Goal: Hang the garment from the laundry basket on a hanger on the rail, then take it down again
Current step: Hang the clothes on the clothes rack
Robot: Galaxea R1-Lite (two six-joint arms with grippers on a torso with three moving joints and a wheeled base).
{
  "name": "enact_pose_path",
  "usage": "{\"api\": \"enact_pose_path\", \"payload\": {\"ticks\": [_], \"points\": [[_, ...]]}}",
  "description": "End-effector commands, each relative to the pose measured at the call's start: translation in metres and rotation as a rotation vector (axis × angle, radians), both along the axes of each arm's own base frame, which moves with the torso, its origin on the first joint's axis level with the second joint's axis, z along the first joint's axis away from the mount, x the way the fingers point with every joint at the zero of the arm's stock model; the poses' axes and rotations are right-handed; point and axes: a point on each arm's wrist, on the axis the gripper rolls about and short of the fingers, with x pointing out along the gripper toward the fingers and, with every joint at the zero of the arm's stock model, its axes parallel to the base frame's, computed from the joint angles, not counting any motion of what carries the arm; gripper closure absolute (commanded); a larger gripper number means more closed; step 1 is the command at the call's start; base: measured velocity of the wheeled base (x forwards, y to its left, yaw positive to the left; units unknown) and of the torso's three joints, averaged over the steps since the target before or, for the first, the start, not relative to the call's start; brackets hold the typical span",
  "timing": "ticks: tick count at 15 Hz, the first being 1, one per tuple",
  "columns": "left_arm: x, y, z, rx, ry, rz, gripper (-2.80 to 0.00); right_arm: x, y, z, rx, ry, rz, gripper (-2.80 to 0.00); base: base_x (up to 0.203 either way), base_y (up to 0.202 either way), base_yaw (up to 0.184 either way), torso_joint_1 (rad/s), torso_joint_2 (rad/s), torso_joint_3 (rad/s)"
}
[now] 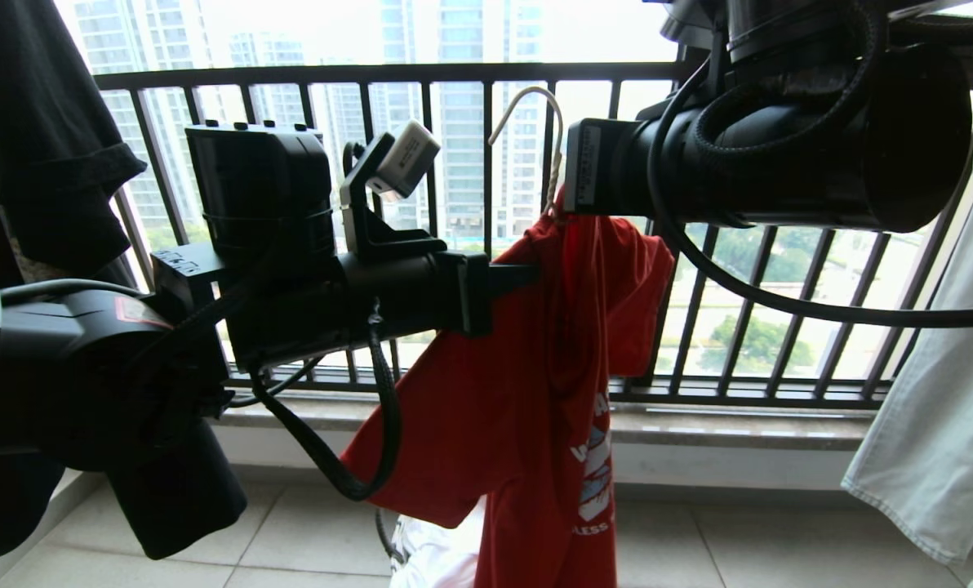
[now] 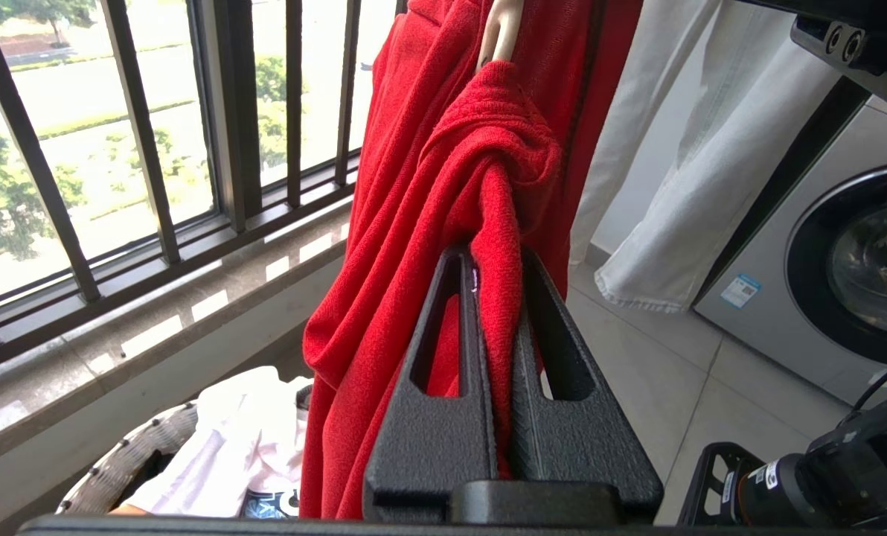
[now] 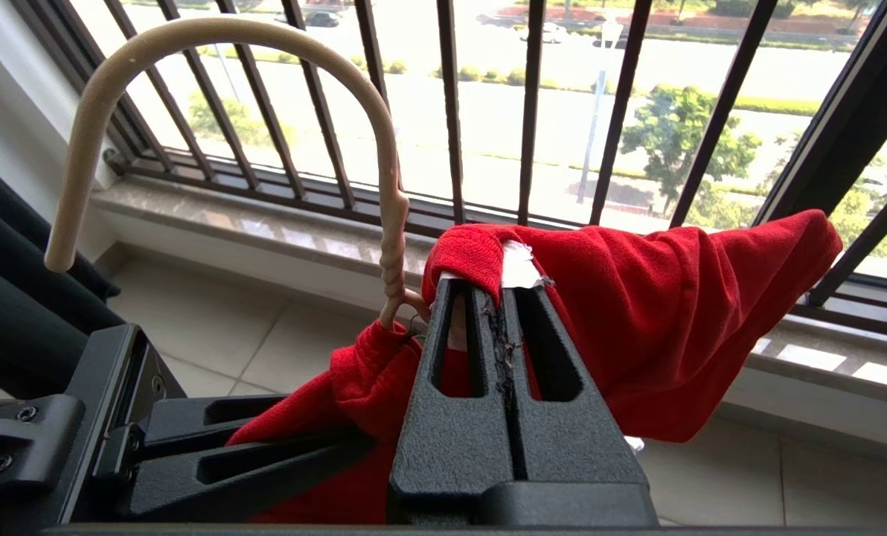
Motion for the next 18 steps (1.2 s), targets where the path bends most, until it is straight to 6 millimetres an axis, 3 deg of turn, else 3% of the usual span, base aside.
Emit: {"api": "enact_pose_path", "payload": {"ticks": [1,6,7,8,18], "points": [[-0.0002,-0.0006,-0.0006,-0.001,0.002,-0.004,0.0,0.0014,0.005,-0.0006,0.0,0.0,0.004,0.0,0.0,0.0,0.0,0.0,0.0,0.0],[-0.0005,-0.001,-0.0001,-0.004,0.001,-0.004,0.0,0.0017,0.0057,-0.0011,-0.005,-0.001,-0.006,0.0,0.0,0.0,0.0,0.0,0.0,0.0],[-0.0001,-0.0012,0.0007,-0.01,-0.007,0.0,0.0,0.0017,0.0057,-0.0011,-0.005,-0.001,-0.006,-1.04,0.0,0.0,0.0,0.0,0.0,0.0],[0.0011,-0.0022,0.0008,-0.021,-0.021,0.008,0.0,0.0017,0.0057,-0.0011,-0.006,-0.001,-0.006,-2.8,0.0,0.0,0.0,0.0,0.0,0.0],[0.0076,-0.0047,-0.0011,-0.035,-0.03,0.044,0.0,-0.0036,0.0023,-0.0042,-0.021,0.009,-0.018,-2.8,0.0,0.0,0.0,0.0,0.0,0.0]]}}
